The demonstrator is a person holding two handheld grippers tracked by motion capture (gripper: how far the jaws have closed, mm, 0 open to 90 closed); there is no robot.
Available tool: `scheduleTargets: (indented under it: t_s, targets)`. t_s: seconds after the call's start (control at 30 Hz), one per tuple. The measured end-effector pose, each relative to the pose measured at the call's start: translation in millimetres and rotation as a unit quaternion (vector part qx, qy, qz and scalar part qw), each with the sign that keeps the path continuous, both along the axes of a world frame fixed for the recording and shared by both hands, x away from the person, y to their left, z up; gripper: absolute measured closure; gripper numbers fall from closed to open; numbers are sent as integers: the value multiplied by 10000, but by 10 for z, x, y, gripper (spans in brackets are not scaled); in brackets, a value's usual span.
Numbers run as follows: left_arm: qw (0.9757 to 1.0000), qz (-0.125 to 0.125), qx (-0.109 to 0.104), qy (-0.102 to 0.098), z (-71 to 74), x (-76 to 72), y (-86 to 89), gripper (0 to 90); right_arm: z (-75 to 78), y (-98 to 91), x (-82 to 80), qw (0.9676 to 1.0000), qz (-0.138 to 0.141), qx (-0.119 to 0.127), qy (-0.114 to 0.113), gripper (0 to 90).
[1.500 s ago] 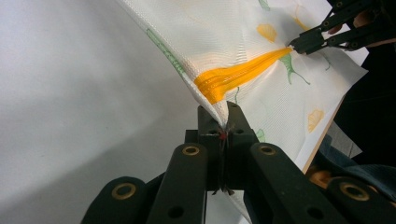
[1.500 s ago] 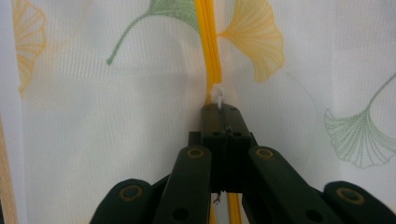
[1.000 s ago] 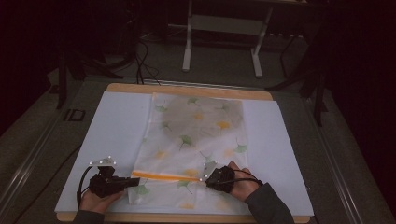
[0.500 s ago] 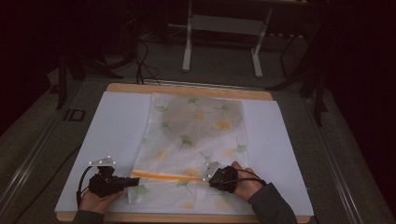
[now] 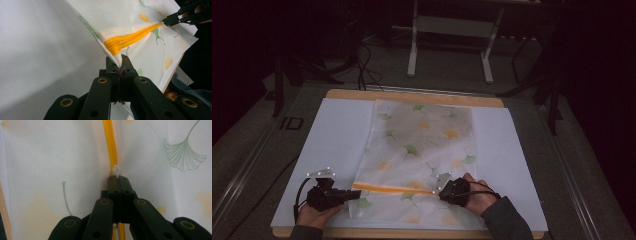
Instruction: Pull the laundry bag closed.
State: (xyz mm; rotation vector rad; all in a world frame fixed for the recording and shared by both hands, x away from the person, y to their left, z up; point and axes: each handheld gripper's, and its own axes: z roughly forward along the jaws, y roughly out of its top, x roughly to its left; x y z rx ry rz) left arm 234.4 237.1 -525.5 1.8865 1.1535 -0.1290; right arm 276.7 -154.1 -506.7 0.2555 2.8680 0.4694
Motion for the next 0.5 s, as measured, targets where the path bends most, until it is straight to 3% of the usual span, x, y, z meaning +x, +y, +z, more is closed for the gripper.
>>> scheduleTargets:
  t_s: [0.27, 0.37, 0.5]
  targets:
    - [10000, 33, -5, 23, -2, 0, 12, 885, -1, -30, 8, 10000, -11, -46, 2, 900]
    - [10000, 18, -4, 17, -3, 0, 6, 885, 13, -60, 3, 10000, 4, 49, 43, 900]
    - [10000, 39, 12, 6, 0, -1, 18, 885, 24, -84, 3, 10000, -33, -48, -12, 900]
